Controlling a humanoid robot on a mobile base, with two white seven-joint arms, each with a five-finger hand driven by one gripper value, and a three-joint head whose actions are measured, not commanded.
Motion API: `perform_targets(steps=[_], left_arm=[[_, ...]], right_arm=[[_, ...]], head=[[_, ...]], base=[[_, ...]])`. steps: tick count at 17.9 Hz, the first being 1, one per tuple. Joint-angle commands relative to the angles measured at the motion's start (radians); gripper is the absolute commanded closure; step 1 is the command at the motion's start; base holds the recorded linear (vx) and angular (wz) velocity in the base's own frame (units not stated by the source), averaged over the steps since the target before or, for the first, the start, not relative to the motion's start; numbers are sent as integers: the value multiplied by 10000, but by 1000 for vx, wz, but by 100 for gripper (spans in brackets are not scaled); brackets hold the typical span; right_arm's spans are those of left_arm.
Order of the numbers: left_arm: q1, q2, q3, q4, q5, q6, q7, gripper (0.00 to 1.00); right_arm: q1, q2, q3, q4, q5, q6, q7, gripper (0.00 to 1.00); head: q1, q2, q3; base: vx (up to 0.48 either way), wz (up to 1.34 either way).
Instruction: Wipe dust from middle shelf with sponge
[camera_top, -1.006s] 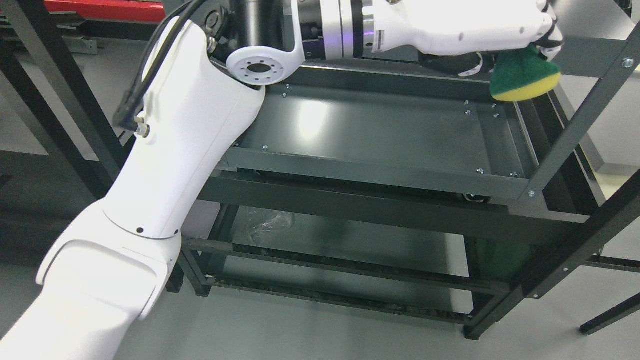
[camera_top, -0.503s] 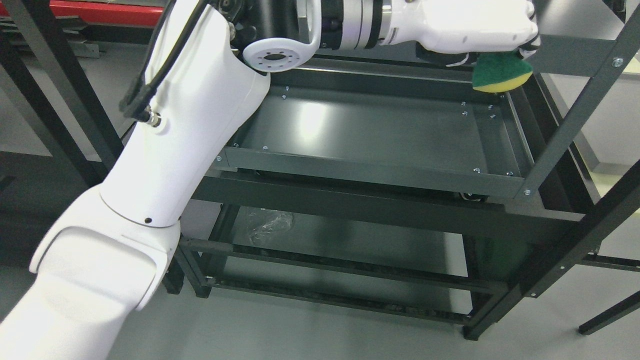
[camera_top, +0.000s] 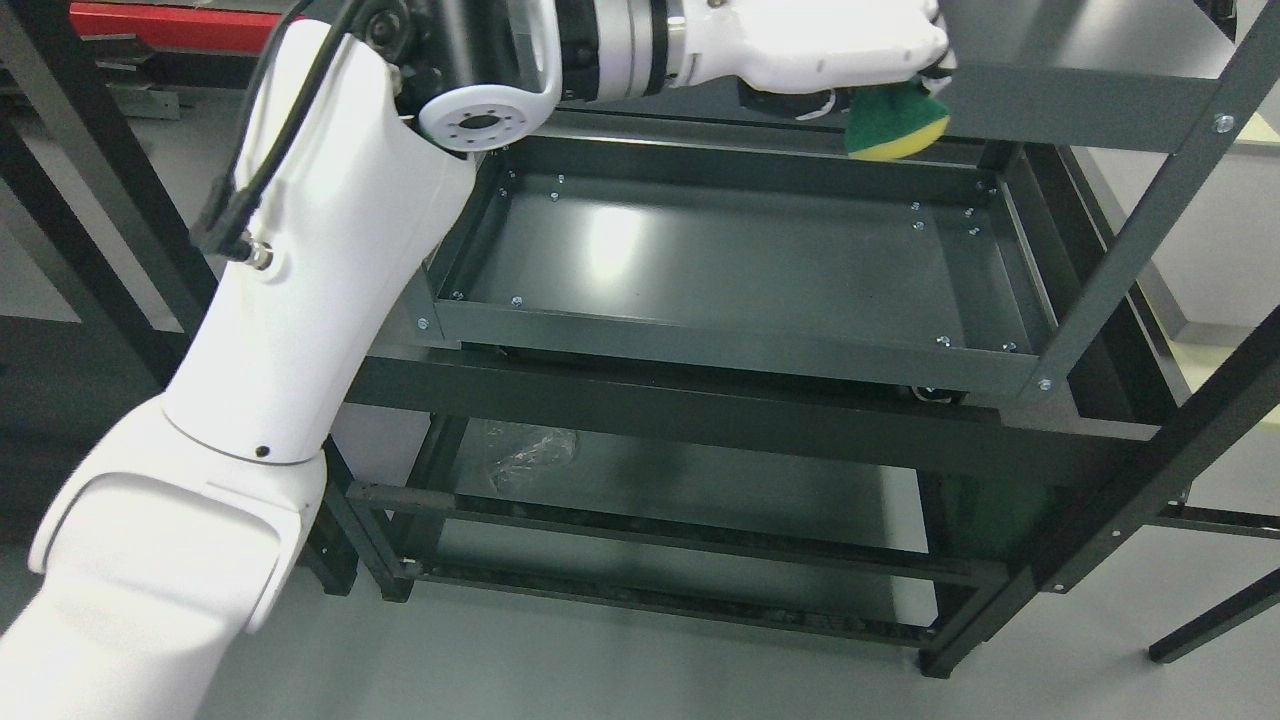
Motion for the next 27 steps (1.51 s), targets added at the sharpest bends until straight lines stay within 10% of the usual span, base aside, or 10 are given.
perform_targets(steps=[1,17,27], left_arm=[[671,1874,2010,-27,39,1,-130,100],[1685,4623,3791,-58,1987,1,-927,99],[291,-603,3592,1351,227,1,-1971,100]], right_arm=[[0,-175,0,-175,0,718,-1,0],[0,-175,0,-175,0,718,-1,0],[0,-175,0,-175,0,718,-1,0]], head=[[0,0,0],[0,0,0],[0,0,0]], base=[[23,-56],[33,-39],[2,0]])
